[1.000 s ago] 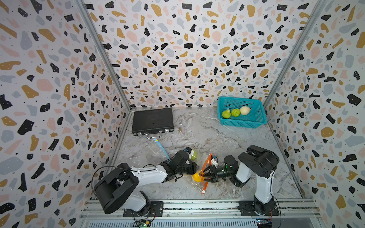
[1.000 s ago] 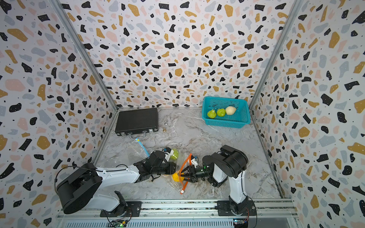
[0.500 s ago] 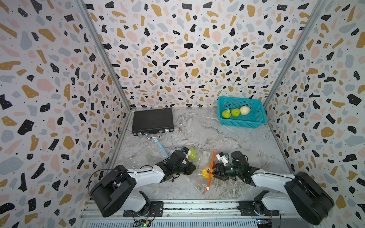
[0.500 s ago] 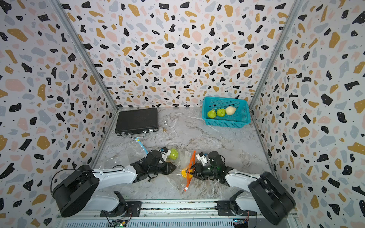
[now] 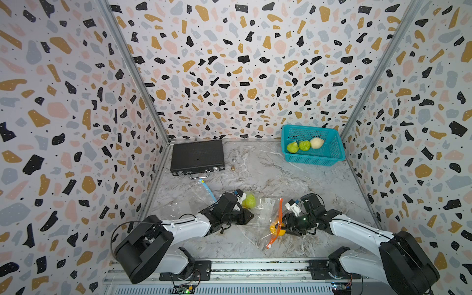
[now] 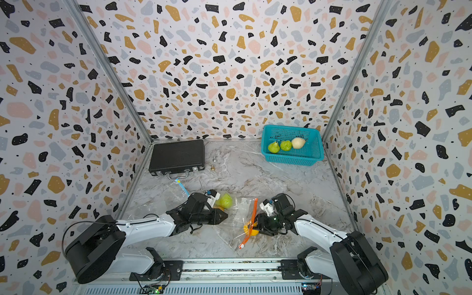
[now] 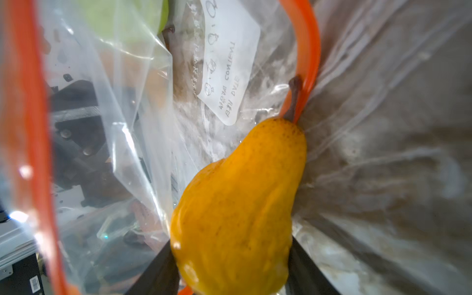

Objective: Open the zip-top bag and take out the pear
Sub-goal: Pick up the pear from the zipper food storage bag.

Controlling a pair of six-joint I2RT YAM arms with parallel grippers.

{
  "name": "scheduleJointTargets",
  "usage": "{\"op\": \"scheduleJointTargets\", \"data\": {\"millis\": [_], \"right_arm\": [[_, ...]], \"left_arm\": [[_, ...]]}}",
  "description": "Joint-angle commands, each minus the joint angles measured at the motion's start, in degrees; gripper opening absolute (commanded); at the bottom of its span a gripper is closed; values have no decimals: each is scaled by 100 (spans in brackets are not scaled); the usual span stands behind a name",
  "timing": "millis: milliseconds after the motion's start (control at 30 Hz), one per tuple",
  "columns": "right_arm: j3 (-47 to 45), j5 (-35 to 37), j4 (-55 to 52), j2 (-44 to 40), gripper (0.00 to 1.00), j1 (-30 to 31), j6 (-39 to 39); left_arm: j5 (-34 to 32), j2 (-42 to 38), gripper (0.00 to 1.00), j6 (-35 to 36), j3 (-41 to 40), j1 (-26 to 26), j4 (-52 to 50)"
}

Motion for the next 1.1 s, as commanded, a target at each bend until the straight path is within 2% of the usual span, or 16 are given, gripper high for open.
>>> {"op": "scheduleJointTargets", "data": {"millis": [0, 67, 200, 300, 467, 633, 800, 1067], "right_arm": [[143, 11, -119, 123, 67, -21, -222], [171, -24, -321, 207, 73, -21, -387], [94, 74, -625, -19, 78, -21, -507], [32, 50, -854, -288, 78, -19, -491], [-129, 48, -766, -556, 73, -17, -278], [-132, -113, -430, -458, 76, -21, -58], [-120, -21, -869, -743, 84, -55, -301], [-169, -173, -1060, -801, 87, -126, -366]], "left_arm": [[81, -668, 27, -20, 200, 32, -871], [191, -876, 27, -91, 304, -21, -1010], [200, -791, 28, -198, 305, -158, -869], [185, -563, 27, -326, 147, -184, -468], [186, -165, 27, -379, 66, -220, -71], [177, 189, 27, -368, 85, -230, 183], [106, 521, 25, -395, -71, -129, 494], [209, 1376, 21, -443, -280, 116, 1075]]}}
